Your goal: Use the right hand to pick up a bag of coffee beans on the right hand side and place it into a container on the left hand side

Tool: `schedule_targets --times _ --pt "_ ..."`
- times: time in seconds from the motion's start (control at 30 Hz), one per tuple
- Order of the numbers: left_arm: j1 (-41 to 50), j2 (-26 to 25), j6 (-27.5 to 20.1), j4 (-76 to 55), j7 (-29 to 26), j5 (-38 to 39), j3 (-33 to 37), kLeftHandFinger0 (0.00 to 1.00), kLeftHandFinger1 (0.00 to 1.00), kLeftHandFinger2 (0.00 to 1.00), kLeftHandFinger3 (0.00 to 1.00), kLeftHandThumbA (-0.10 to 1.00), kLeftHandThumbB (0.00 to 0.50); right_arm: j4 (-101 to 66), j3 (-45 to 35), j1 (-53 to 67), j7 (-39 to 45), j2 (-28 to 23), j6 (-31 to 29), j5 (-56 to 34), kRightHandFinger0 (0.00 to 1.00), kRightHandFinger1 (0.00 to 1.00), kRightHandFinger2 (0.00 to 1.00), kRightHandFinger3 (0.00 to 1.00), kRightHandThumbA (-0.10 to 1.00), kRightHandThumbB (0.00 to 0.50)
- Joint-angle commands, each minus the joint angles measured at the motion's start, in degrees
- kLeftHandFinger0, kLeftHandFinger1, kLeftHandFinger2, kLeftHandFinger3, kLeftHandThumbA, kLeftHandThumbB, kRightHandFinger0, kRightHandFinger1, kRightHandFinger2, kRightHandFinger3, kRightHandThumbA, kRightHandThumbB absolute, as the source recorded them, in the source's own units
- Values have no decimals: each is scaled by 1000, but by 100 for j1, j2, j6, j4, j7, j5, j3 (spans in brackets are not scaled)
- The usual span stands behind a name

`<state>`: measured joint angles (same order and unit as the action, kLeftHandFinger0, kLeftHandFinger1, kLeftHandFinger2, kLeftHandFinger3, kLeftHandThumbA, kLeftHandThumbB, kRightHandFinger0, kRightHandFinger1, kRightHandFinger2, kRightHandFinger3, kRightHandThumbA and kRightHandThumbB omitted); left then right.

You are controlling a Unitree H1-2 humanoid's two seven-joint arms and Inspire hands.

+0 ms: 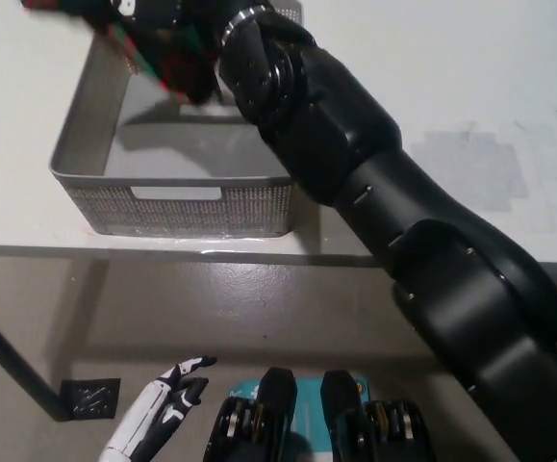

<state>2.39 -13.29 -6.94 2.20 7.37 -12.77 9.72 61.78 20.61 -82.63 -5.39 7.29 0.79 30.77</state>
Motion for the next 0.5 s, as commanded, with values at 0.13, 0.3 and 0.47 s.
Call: schedule_targets --times 0.13,0.3,0.47 --pt "-69 -106 -69 -147 61 -86 4 691 784 910 1000 1000 286 -416 203 -291 667 -334 524 55 1000 1000 1000 1000 844 362" --pt "-45 -79 1 -170 56 -105 6 690 795 921 1000 1000 282 -595 253 -210 716 -471 556 57 1000 1000 1000 1000 835 351" --pt "-87 -29 -38 -106 18 -150 23 680 785 907 1000 1000 285 -1224 319 -13 770 -772 501 128 1000 1000 1000 1000 920 371"
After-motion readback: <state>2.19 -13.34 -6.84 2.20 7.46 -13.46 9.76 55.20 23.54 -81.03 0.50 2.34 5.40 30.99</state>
